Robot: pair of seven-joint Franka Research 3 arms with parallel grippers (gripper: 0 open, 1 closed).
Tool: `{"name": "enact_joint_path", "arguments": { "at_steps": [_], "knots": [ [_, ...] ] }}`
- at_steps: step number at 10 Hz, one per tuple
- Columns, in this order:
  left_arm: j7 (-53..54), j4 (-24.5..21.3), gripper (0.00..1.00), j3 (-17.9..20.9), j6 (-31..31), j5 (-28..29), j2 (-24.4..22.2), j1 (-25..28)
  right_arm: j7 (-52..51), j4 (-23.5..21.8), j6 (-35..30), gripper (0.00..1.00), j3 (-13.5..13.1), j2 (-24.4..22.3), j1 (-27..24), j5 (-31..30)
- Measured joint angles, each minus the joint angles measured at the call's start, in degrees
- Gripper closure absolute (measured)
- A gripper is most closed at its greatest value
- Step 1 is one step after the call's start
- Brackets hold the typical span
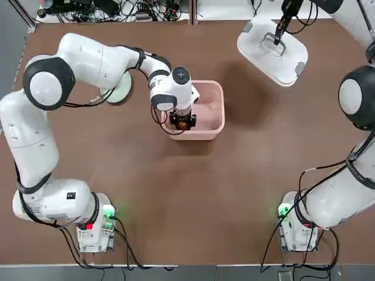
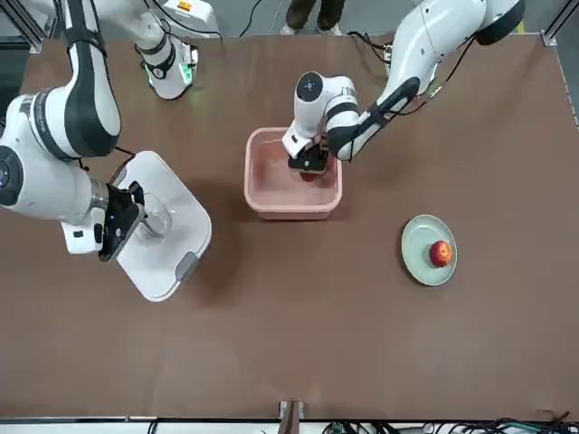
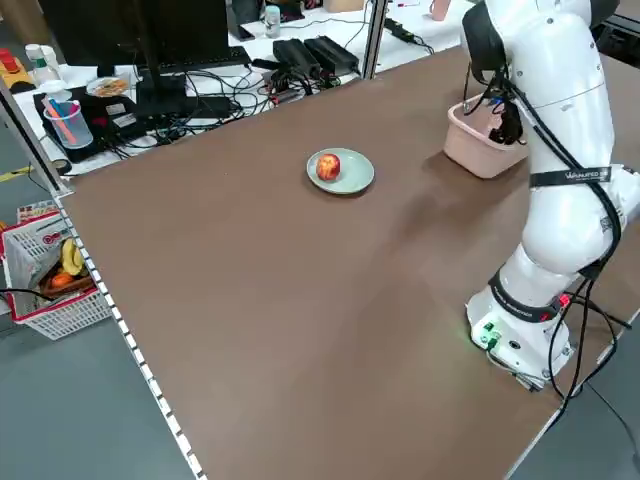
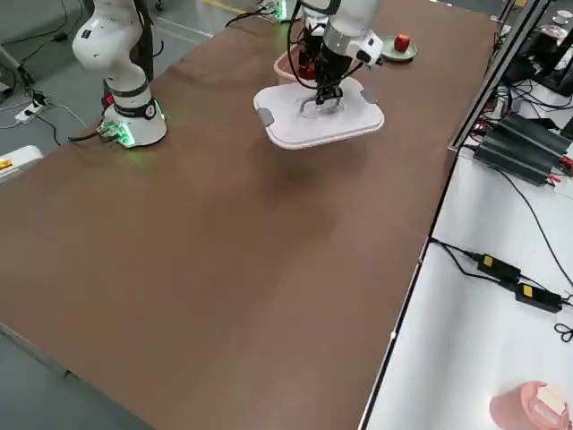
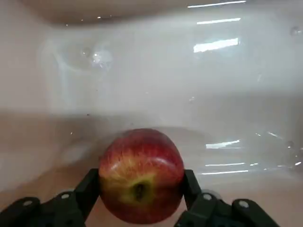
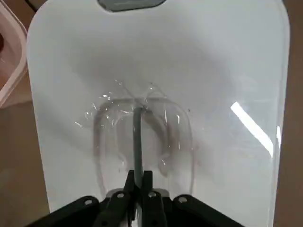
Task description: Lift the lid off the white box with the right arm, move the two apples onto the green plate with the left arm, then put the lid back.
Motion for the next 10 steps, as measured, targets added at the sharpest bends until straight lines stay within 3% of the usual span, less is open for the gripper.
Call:
{"name": "enact_joint_path", "arguments": {
  "at_steps": [6, 8, 10],
  "knots": [
    [0.25, 6.18, 0.24, -17.79, -16.22, -5.00, -0.73, 14.10, -2.87, 0.01, 0.00, 0.93, 0.62, 0.00, 0.37, 0.00],
    [4.99, 10.28, 0.24, -20.08, -21.75, -5.94, -1.04, 18.62, -4.49, 0.01, 0.00, 0.93, 0.96, 0.02, 1.00, 0.00],
    [14.43, 13.21, 0.24, -23.09, -27.87, -6.99, -1.08, 26.85, -6.87, 0.01, 0.32, 0.93, 1.01, 0.19, 1.38, 0.00]
  ]
}}
